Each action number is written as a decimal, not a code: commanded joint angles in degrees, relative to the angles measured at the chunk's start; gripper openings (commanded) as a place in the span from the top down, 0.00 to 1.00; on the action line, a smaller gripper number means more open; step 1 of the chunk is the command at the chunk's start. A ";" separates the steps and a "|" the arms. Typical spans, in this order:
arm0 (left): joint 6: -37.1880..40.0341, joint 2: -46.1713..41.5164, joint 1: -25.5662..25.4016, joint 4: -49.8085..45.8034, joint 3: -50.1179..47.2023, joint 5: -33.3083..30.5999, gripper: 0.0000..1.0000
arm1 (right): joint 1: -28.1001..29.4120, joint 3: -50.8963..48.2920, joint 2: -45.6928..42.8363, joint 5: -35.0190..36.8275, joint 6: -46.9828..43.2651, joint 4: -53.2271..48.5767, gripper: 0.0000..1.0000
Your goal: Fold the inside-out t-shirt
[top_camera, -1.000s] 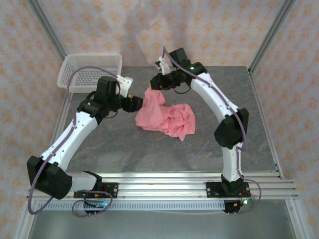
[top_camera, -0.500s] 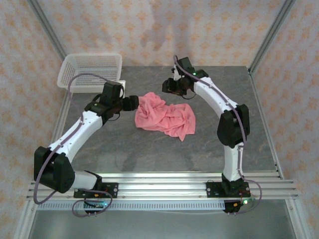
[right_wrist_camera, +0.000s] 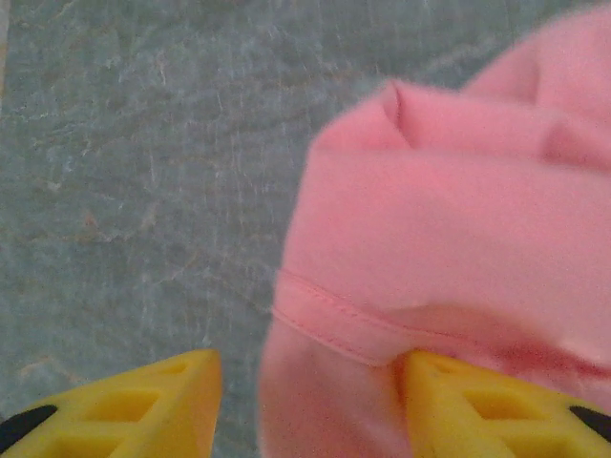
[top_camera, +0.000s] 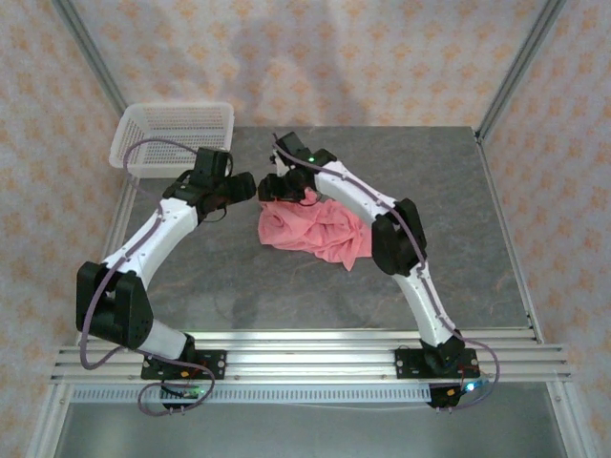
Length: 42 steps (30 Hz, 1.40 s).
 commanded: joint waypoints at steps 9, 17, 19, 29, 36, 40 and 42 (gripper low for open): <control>-2.98 0.15 3.95 1.22 1.22 3.36 0.29 | -5.51 20.49 -2.19 -1.81 -2.89 -16.25 1.00; -7.32 3.84 4.42 9.04 1.64 15.04 0.30 | -10.95 -13.60 -30.22 -5.90 -7.25 -8.69 1.00; -6.93 5.37 3.07 8.78 2.77 15.89 0.31 | -12.05 -30.04 -37.79 -4.16 -6.29 -4.44 1.00; 1.06 19.76 -10.15 -0.67 13.22 10.62 0.46 | -13.34 -61.30 -47.10 2.94 -3.43 0.36 1.00; 9.04 26.47 -12.77 -4.27 19.81 11.23 0.51 | -13.34 -65.57 -49.20 5.56 -3.47 -0.03 1.00; 10.06 31.58 -14.67 -9.96 26.32 6.47 0.51 | -13.34 -64.96 -48.75 4.93 -3.03 -0.02 1.00; 9.58 34.38 -14.97 -12.56 29.02 4.65 0.50 | -13.34 -64.12 -48.40 5.01 -2.73 0.00 1.00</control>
